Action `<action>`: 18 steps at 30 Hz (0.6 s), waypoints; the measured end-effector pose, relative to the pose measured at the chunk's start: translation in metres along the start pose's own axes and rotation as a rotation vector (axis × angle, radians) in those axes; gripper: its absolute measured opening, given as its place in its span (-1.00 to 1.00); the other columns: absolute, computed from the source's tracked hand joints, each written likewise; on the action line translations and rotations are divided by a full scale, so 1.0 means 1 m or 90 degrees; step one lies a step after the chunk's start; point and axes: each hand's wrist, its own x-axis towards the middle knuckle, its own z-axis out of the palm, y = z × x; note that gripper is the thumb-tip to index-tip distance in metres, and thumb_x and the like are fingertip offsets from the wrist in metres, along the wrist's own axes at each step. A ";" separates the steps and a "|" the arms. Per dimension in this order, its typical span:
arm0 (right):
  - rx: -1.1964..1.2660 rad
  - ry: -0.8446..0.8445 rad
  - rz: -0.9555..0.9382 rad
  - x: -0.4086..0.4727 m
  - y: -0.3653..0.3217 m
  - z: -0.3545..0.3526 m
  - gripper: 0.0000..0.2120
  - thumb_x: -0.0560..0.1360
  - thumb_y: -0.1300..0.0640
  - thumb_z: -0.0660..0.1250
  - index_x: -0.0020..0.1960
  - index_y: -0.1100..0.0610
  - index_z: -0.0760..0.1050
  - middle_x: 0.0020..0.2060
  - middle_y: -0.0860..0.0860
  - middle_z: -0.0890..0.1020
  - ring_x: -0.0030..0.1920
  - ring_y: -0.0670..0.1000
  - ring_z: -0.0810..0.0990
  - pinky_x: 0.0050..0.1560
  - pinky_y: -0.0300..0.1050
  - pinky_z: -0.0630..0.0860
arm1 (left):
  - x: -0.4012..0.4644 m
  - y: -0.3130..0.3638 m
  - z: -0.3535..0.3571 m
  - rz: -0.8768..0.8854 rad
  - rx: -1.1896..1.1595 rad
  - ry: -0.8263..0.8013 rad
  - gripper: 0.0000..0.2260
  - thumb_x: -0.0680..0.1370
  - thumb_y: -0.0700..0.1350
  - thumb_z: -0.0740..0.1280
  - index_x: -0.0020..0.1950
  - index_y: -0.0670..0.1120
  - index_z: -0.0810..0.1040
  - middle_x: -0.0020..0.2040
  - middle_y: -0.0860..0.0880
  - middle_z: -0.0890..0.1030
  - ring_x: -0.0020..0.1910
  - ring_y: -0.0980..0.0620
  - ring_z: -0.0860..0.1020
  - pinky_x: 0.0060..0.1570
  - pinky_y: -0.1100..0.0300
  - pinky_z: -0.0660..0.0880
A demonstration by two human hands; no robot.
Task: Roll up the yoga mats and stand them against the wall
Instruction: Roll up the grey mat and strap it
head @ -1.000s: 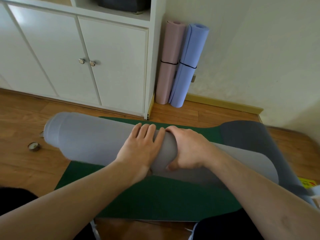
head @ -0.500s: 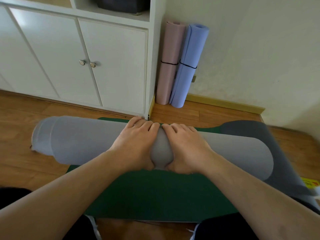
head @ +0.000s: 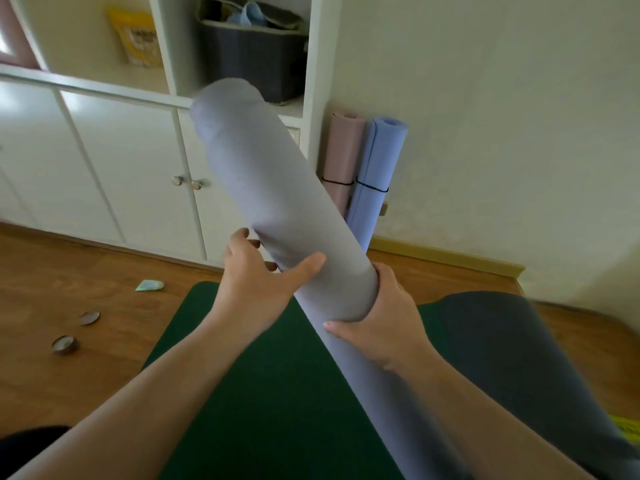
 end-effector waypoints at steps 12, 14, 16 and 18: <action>0.066 0.011 0.011 -0.021 -0.027 0.035 0.10 0.11 -0.43 0.64 0.49 -0.25 0.16 0.30 -0.34 0.41 0.26 -0.20 0.48 0.27 -0.21 0.53 | 0.029 0.024 -0.023 -0.052 -0.292 -0.022 0.02 0.05 0.30 0.73 0.42 0.08 0.42 0.24 0.08 0.62 0.19 -0.03 0.62 0.17 -0.16 0.63; 0.075 -0.036 0.022 -0.020 -0.026 0.034 0.13 0.10 -0.41 0.66 0.50 -0.26 0.13 0.31 -0.34 0.40 0.28 -0.20 0.47 0.30 -0.20 0.50 | 0.030 0.021 -0.029 -0.031 -0.289 -0.038 -0.02 0.06 0.27 0.75 0.40 0.09 0.47 0.21 0.07 0.66 0.18 -0.04 0.65 0.14 -0.17 0.65; 0.075 -0.118 0.045 -0.016 -0.026 0.029 0.13 0.12 -0.37 0.67 0.50 -0.27 0.12 0.32 -0.32 0.40 0.31 -0.17 0.47 0.35 -0.13 0.49 | 0.030 0.015 -0.032 -0.010 -0.268 -0.039 -0.03 0.04 0.24 0.77 0.37 0.10 0.49 0.19 0.07 0.67 0.17 -0.03 0.66 0.10 -0.14 0.67; 0.068 -0.220 0.055 -0.010 -0.026 0.018 0.07 0.23 -0.25 0.69 0.55 -0.24 0.13 0.38 -0.30 0.40 0.38 -0.15 0.44 0.43 -0.07 0.45 | 0.024 0.011 -0.030 0.002 -0.234 -0.032 -0.03 0.03 0.23 0.78 0.35 0.12 0.45 0.18 0.11 0.66 0.14 0.02 0.66 0.04 -0.07 0.67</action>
